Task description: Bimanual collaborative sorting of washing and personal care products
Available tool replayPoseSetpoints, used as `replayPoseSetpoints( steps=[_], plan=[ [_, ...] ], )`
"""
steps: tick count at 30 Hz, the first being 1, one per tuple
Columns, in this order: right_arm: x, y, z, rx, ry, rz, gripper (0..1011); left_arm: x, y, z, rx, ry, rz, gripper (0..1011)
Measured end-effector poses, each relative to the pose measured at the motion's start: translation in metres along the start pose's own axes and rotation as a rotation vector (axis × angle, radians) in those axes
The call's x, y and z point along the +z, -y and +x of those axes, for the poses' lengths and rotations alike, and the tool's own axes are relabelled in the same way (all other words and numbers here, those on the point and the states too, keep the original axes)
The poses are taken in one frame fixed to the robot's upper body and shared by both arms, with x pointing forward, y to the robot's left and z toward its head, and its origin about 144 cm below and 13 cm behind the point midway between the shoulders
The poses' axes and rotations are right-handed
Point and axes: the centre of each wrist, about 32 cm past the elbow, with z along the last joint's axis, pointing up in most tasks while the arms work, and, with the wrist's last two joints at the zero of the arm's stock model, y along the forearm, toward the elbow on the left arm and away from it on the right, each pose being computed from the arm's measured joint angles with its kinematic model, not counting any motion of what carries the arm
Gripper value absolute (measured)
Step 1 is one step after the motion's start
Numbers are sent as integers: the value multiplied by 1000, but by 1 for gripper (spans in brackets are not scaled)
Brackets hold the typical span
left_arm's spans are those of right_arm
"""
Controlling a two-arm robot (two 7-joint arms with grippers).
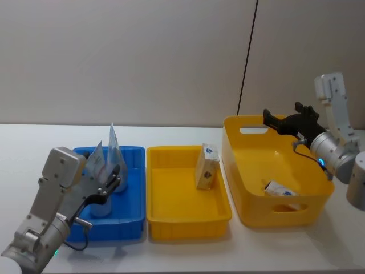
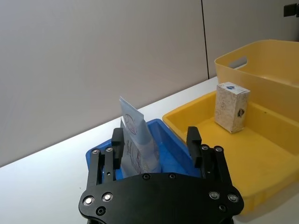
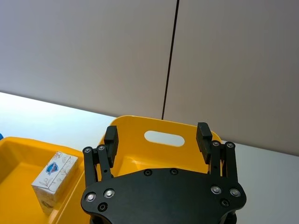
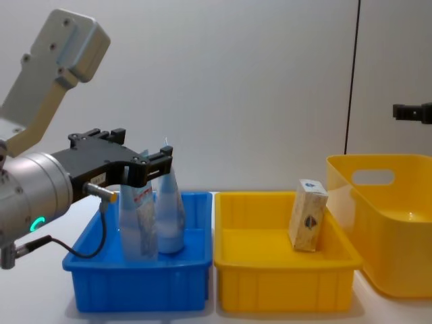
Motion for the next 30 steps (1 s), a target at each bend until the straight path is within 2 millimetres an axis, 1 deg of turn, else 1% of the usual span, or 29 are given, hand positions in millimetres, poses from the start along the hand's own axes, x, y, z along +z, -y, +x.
replayPoseSetpoints(
  steps=[1,3,4,6,7,8,9,23,30],
  plan=[
    [0,0,0,0,0,0,1001,0,1,1,-1,0,2,805],
    [0,0,0,0,0,0,1002,0,4,2,-2,1,8,817],
    [0,0,0,0,0,0,1002,0,5,3,-2,1,9,870],
    [0,0,0,0,0,0,1002,-1,8,4,0,0,16,929],
    [0,0,0,0,0,0,1002,-1,8,4,0,0,16,929],
    [0,0,0,0,0,0,1002,-2,10,5,2,-2,20,975],
    [0,0,0,0,0,0,1002,-3,12,6,4,-5,24,1000],
    [0,0,0,0,0,0,1002,-10,29,15,34,-48,58,1001],
    [0,0,0,0,0,0,1002,-17,35,19,43,-86,96,1001]
  ],
)
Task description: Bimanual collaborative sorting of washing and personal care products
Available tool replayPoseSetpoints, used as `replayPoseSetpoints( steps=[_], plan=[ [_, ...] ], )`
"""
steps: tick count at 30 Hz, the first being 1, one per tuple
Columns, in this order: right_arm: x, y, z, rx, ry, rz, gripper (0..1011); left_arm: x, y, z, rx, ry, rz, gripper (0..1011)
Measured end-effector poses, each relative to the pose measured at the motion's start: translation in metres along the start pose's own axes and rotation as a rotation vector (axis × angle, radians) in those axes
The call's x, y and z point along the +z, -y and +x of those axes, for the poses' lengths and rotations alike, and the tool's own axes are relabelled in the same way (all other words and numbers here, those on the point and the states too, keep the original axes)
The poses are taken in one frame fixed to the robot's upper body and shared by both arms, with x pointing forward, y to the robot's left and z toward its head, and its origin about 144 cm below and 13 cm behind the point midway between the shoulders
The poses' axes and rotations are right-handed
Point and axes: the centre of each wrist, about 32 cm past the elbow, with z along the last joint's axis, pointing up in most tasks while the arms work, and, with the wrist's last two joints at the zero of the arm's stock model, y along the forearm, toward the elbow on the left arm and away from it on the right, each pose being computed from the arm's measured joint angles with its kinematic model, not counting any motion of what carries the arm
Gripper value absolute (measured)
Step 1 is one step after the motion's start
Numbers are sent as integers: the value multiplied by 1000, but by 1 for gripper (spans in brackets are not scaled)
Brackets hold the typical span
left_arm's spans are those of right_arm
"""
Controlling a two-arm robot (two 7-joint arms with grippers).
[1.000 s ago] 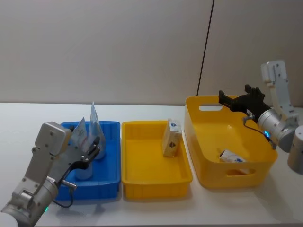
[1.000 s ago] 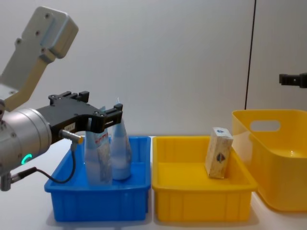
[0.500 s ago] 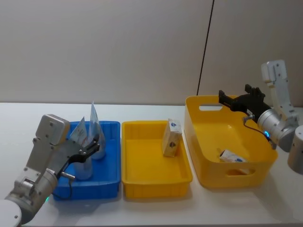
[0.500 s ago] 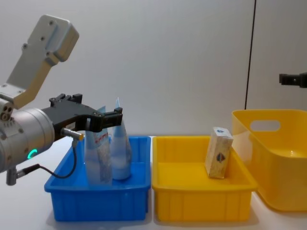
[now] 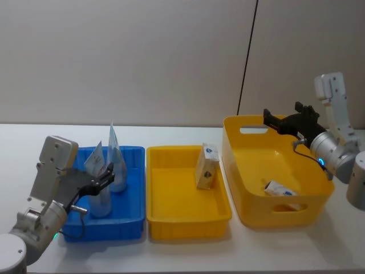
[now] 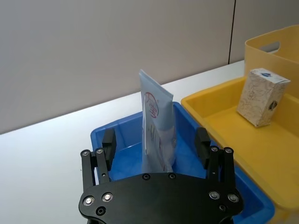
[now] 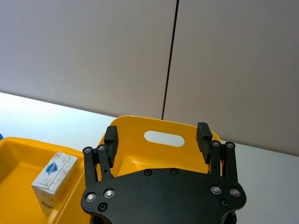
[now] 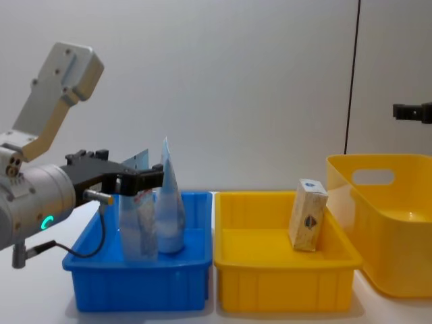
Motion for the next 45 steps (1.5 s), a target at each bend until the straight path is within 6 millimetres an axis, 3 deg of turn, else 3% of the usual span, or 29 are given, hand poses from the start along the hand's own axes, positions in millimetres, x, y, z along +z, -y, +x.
replayPoseSetpoints(
  steps=[30,45],
  plan=[
    [0,0,0,0,0,0,1002,-31,18,-5,29,-72,67,1001],
    [0,0,0,0,0,0,1001,-36,21,-9,21,-76,69,1001]
  ],
)
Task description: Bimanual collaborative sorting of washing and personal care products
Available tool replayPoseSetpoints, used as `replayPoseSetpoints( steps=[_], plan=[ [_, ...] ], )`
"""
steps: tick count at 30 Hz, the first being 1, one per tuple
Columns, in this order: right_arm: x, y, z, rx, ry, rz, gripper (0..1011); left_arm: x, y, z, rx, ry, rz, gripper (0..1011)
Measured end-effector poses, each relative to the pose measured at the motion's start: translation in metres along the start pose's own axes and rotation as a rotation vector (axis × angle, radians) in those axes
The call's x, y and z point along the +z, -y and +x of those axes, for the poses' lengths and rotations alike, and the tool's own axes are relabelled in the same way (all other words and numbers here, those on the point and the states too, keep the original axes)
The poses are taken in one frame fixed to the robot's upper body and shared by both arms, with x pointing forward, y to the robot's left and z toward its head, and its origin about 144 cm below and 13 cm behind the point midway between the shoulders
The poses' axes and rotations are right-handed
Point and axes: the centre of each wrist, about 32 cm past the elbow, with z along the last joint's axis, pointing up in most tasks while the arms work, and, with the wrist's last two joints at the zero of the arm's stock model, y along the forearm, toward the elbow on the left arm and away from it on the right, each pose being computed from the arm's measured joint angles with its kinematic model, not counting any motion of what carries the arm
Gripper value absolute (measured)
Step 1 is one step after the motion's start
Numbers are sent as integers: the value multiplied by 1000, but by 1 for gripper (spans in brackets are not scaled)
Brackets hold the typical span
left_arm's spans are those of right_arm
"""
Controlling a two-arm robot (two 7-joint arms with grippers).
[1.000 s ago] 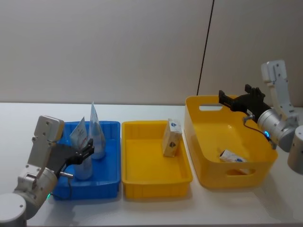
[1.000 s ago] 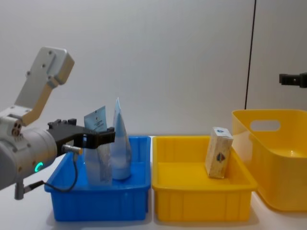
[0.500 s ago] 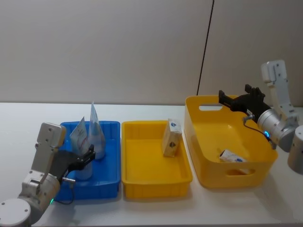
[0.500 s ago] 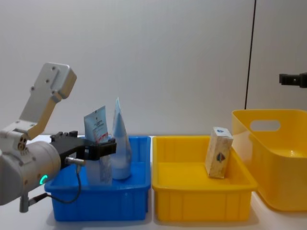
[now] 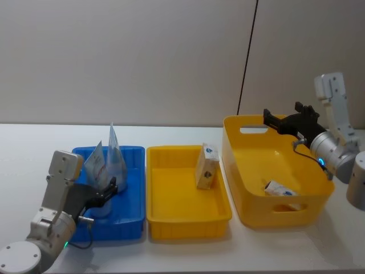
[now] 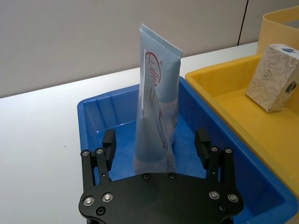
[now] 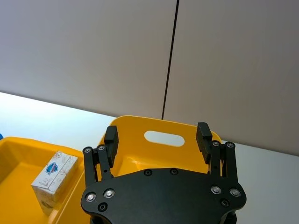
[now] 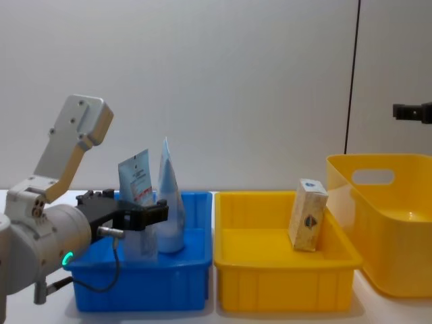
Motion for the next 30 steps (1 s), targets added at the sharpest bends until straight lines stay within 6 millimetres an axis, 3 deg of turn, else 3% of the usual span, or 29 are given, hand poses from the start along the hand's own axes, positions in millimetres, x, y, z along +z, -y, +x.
replayPoseSetpoints(
  steps=[30],
  plan=[
    [0,0,0,0,0,0,1002,-8,13,-5,48,-4,-11,1001]
  ],
)
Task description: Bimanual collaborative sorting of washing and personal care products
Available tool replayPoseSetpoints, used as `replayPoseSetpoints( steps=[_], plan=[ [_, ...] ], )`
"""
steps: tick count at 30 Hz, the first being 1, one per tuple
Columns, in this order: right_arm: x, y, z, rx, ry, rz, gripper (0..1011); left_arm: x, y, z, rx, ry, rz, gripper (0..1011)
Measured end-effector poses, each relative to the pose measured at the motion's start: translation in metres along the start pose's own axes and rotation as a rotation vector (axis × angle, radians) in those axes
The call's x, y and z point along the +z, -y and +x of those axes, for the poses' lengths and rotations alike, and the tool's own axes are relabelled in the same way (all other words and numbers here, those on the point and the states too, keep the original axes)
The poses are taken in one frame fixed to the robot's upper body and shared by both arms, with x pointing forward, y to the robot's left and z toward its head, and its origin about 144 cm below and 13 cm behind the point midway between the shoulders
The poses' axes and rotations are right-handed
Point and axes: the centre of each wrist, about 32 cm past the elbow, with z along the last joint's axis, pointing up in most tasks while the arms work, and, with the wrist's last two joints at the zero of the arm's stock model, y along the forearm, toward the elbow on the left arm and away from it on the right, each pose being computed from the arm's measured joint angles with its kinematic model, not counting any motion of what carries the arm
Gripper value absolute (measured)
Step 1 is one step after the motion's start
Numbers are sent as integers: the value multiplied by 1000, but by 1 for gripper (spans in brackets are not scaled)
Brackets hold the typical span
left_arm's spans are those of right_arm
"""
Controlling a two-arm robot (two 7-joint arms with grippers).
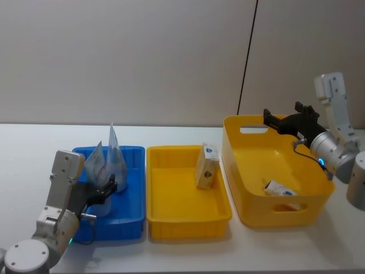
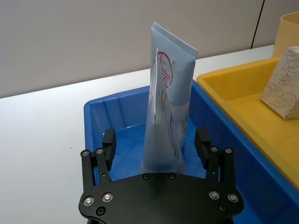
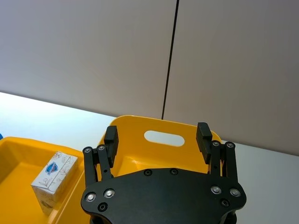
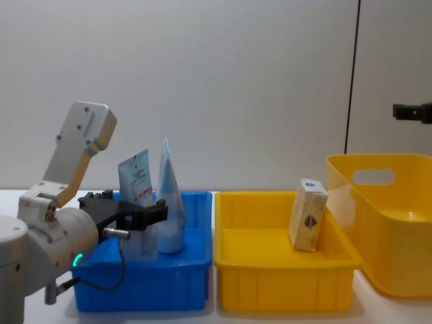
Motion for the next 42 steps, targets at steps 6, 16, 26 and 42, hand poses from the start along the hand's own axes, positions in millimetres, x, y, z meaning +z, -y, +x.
replayPoseSetpoints(
  steps=[6,16,26,42],
  plan=[
    [0,0,0,0,0,0,1002,0,4,0,-4,-10,-9,1001],
    [0,0,0,0,0,0,1002,2,8,0,-5,-26,-20,1001],
    [0,0,0,0,0,0,1002,2,10,0,-5,-34,-27,906],
    [0,0,0,0,0,0,1002,3,11,0,-5,-40,-31,414]
  ],
)
